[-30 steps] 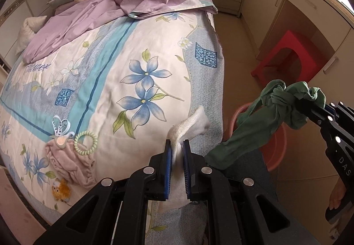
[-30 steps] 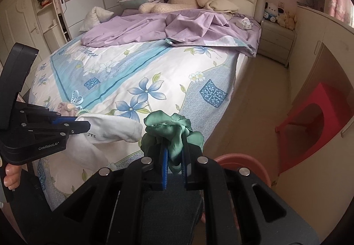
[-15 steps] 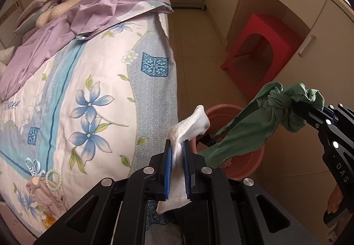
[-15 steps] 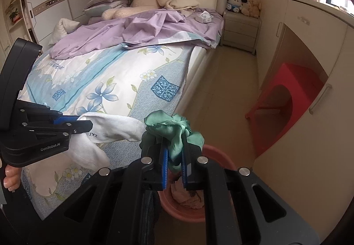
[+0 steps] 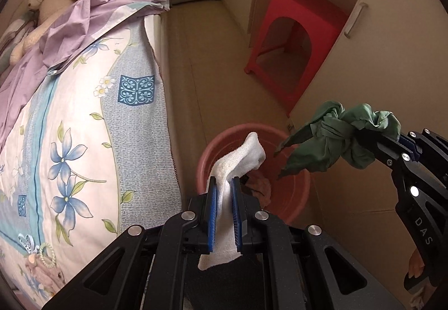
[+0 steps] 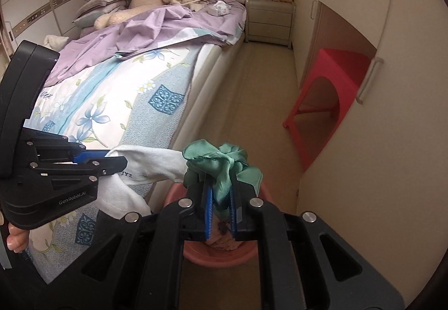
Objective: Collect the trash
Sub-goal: 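Carry the green cloth and white cloth in both tools over the pink bucket, then open both tools to drop the green and white cloths into the bucket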
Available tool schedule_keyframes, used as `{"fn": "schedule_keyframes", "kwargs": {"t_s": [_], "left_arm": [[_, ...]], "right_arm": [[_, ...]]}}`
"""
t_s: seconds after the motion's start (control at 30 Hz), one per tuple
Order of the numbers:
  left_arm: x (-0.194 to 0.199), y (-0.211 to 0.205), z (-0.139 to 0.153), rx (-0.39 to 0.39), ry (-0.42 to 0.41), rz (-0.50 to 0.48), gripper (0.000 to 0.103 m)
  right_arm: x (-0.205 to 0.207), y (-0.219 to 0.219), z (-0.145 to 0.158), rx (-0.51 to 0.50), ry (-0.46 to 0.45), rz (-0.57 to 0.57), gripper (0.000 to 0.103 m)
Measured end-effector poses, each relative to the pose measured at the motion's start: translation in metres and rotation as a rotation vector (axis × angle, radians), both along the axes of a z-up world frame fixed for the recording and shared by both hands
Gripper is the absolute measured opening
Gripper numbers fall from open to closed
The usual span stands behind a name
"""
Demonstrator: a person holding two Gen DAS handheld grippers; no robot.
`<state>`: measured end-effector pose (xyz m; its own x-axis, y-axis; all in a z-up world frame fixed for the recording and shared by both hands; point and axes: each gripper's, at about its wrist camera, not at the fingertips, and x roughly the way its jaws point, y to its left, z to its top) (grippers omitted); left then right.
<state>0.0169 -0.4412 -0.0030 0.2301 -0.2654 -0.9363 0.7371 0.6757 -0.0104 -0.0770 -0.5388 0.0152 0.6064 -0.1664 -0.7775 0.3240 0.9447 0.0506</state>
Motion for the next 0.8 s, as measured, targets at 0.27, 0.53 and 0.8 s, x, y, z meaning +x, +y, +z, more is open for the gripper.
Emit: {"fn": "schedule_keyframes", "kwargs": {"t_s": [0.27,0.53,0.8], "left_arm": [[-0.014,-0.032,-0.024,0.051,0.026,-0.061,0.014],[-0.023,-0.048,-0.033,0.090,-0.017,-0.096,0.043],[-0.023,-0.043,-0.035,0.102,-0.032,-0.086,0.069]], "right_arm": [[-0.014,-0.023,-0.017,0.035,0.017,-0.048,0.009],[-0.018,-0.036,-0.031,0.065,0.024,-0.078,0.009],[-0.013,-0.035,-0.042,0.090,0.039,-0.069,0.009]]}}
